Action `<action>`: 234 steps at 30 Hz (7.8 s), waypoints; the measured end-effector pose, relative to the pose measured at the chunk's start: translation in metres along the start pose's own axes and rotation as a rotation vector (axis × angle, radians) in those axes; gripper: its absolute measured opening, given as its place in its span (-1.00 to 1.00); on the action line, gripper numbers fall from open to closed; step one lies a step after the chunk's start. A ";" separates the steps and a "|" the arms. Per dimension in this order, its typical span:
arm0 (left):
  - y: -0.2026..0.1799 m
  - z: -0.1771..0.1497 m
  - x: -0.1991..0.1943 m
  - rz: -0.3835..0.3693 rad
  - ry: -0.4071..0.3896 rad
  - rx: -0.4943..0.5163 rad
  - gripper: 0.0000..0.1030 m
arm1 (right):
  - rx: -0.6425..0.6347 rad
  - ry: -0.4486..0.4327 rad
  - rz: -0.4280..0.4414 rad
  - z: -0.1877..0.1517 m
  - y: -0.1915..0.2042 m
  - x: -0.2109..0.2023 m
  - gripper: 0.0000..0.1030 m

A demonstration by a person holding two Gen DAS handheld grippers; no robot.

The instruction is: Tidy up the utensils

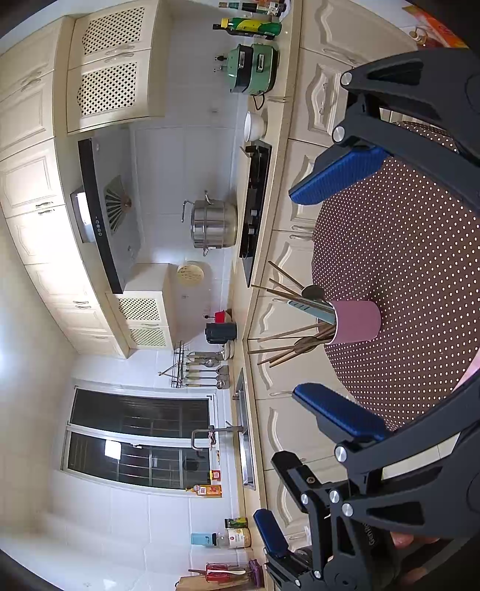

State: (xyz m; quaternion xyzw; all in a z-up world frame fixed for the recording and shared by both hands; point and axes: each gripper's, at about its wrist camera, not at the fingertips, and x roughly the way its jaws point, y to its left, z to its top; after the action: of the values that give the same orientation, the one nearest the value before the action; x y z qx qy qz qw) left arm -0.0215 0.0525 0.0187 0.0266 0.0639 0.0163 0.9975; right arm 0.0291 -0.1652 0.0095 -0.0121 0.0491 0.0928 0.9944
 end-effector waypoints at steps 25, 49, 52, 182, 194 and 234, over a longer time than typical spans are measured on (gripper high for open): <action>0.001 -0.003 0.008 -0.007 0.026 0.006 0.77 | 0.018 0.030 0.005 -0.006 0.002 0.006 0.85; -0.001 -0.004 0.014 -0.005 0.040 0.010 0.77 | 0.030 0.050 0.009 -0.006 0.002 0.009 0.85; -0.001 -0.004 0.014 -0.004 0.039 0.010 0.77 | 0.030 0.051 0.011 -0.006 0.002 0.009 0.85; 0.023 -0.050 0.086 0.114 0.333 0.089 0.77 | 0.048 0.847 -0.087 -0.170 -0.124 0.288 0.88; 0.026 -0.050 0.096 0.120 0.341 0.074 0.77 | 0.048 0.847 -0.087 -0.170 -0.124 0.289 0.88; 0.023 -0.059 0.125 0.115 0.386 0.083 0.77 | 0.048 0.847 -0.087 -0.169 -0.123 0.289 0.88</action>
State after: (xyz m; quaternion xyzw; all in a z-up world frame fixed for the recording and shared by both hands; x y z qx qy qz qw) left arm 0.0939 0.0826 -0.0544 0.0676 0.2526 0.0752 0.9623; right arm 0.3188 -0.2391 -0.1861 -0.0281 0.4549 0.0363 0.8893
